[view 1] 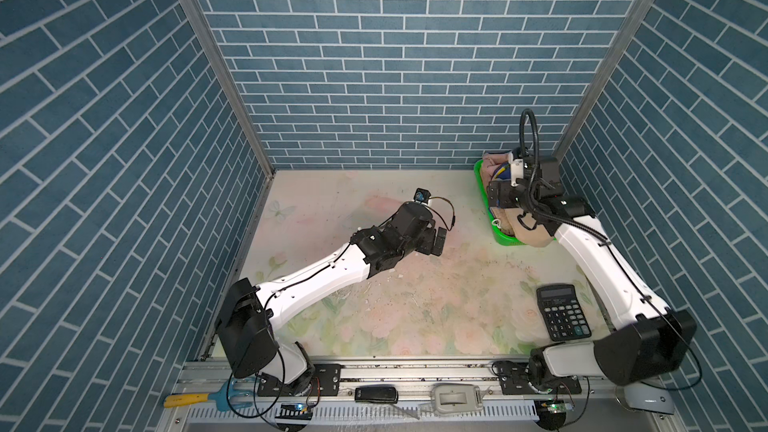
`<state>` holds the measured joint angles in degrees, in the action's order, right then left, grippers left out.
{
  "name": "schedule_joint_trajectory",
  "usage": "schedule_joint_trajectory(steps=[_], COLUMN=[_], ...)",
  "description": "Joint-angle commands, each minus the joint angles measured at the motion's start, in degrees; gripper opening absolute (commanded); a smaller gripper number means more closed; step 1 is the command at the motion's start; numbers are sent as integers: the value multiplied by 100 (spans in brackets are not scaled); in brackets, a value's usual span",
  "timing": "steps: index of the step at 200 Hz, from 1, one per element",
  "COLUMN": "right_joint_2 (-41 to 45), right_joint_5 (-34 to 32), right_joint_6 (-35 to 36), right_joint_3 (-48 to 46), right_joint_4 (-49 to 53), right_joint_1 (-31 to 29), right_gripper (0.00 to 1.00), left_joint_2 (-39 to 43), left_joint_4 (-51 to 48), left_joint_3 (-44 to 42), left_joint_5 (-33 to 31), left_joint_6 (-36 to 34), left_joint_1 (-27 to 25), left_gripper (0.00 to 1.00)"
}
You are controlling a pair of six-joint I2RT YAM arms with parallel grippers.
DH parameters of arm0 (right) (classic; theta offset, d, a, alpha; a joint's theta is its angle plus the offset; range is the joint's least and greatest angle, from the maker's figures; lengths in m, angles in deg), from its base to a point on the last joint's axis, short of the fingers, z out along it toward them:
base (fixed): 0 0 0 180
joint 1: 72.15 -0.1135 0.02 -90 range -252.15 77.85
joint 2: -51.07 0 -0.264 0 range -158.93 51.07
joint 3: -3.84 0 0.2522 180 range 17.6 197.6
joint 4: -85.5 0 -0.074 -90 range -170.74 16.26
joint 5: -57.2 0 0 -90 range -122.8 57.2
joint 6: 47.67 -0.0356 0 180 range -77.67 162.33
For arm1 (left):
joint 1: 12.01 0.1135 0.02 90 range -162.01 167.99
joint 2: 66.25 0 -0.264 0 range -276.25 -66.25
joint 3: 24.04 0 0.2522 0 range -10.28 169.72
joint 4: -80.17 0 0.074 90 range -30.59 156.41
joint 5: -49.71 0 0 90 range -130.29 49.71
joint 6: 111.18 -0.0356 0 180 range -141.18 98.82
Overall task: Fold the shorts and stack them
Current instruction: 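Grasp the beige shorts with the right gripper and lift them from the basket, then lay the beige shorts on the table beside the basket with the right gripper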
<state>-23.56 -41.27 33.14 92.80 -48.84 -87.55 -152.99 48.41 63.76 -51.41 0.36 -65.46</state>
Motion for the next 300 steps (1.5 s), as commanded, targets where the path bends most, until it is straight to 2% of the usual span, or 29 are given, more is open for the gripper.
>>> schedule_joint_trajectory(steps=[1,17,43,78,88,106,109,116,122,130,155,182,205,232,249,282,300], right_joint_2=[511,891,1143,460,304,322,363,481,597,753,1024,921,687,522,423,-9,-328], right_joint_5=[-533,-847,-930,-253,-286,-335,-347,-365,-382,-391,-496,-490,-96,682,938,878,1302], right_joint_6=[-419,-542,-663,-786,-786,-786,-786,-799,-803,-790,-629,-464,-506,-754,-842,-488,-516], right_joint_3=[-669,-1090,-1569,-1627,-1515,-1323,-1302,-1247,-1178,-1062,-417,635,1483,2098,2432,3343,3699], right_joint_4=[399,434,249,-163,-183,-109,-98,-97,-90,-46,128,340,411,114,-94,-165,-371], right_joint_1=[198,347,808,1333,1337,1339,1338,1338,1332,1331,1337,1329,1331,1156,793,-487,-1050], right_gripper=[99,99,99,97,86,42,32,16,7,0,0,0,0,0,0,0,0], left_joint_2=[-155,-262,-414,-428,-424,-397,-384,-350,-308,-261,-161,-138,56,497,721,1130,1375], left_joint_4=[173,313,478,901,936,813,784,757,745,775,887,858,861,984,941,847,720], left_joint_3=[76,6,-89,-390,-427,-406,-407,-423,-454,-497,-560,-470,-532,-785,-814,-889,-959], left_joint_5=[-116,-51,107,164,120,101,89,53,3,-54,-97,-75,-284,-721,-913,-1123,-1279], left_joint_6=[-254,-160,-28,174,159,135,125,98,73,50,8,-9,-13,13,39,-62,-107], left_joint_1=[-171,-224,-322,-544,-608,-632,-638,-634,-639,-635,-634,-637,-640,-633,-631,-623,-611], left_gripper=[100,100,99,100,100,100,100,100,100,100,100,100,100,100,100,100,99])
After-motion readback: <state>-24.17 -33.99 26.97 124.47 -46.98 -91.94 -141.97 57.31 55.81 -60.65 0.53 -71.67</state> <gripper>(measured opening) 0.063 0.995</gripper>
